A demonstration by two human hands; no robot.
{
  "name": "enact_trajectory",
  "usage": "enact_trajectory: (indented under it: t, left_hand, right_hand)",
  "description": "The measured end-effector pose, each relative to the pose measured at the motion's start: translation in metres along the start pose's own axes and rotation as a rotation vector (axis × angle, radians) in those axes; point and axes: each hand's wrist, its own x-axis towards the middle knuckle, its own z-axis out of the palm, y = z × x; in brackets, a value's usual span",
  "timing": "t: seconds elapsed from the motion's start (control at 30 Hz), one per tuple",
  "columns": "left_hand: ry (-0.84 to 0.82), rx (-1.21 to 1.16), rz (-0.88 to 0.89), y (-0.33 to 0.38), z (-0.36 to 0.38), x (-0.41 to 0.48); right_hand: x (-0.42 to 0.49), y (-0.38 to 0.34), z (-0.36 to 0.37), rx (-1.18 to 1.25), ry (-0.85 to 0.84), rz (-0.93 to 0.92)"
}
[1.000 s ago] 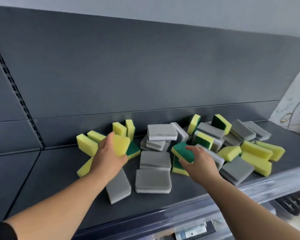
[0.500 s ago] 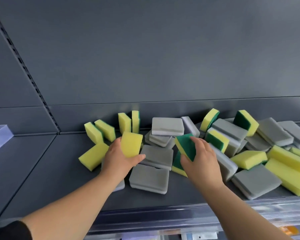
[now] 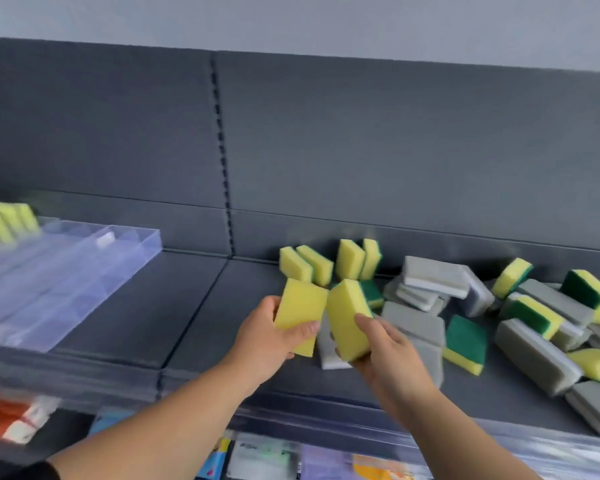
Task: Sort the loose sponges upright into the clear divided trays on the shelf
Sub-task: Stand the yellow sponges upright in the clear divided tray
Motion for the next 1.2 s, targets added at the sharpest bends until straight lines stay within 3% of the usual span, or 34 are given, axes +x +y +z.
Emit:
enact_trajectory:
  t: [0.17,0.4,0.6,0.8,0.97,1.2]
  left_hand:
    - [0.146,0.065,-0.016,-0.037,-0.121,-0.041]
    - [0.325,0.077,-0.076,-0.089,-0.288,-0.109]
    - [0.432,0.090,-0.119,-0.125,-0.390,-0.137]
    - [0.497,0.104,-0.123,-0.137,-0.445,-0.112]
    - [0.548,0.132,-0.084,-0.134,-0.487,-0.056]
    - [0.551,0.112,-0.065,-0.126,-0.539,0.027]
  right_hand:
    - [-0.022,0.016,0.116,0.095,-0.249,0.101]
    - [-0.051,0.050,0.289,-0.217,-0.475,0.056]
    - [-0.067,0.076,0.404,-0.343,-0.625,0.011]
    - [-0.038,0.069,0.474,-0.327,-0.620,-0.050]
    - [0.009,0.051,0.520,-0.487,-0.612,-0.229]
    - [0.085,0.026,0.571,-0.510,-0.580,-0.282]
